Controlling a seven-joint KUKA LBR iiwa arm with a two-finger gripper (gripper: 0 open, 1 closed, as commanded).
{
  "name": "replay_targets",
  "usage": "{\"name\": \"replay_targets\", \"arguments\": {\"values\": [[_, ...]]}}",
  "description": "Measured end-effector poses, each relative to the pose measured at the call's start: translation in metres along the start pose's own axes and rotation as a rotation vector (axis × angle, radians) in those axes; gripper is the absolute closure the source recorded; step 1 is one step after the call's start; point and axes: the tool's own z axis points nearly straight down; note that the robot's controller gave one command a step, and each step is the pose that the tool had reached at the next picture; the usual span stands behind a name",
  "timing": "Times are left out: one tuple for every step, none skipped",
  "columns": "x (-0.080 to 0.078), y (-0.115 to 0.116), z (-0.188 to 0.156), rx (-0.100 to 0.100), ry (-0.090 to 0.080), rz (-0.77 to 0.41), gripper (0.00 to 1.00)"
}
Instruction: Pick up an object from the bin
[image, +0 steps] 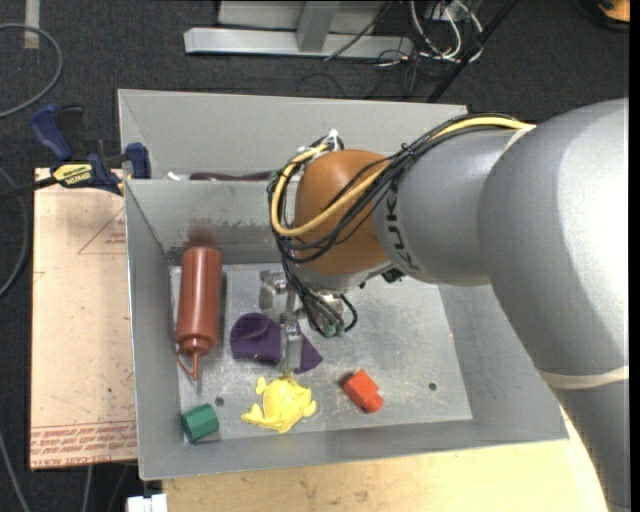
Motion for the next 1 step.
{"name": "replay_targets", "arguments": {"values": [[0.0124, -0.0051, 0.0169, -0.001, -0.004, 0.05, 1.0]]}}
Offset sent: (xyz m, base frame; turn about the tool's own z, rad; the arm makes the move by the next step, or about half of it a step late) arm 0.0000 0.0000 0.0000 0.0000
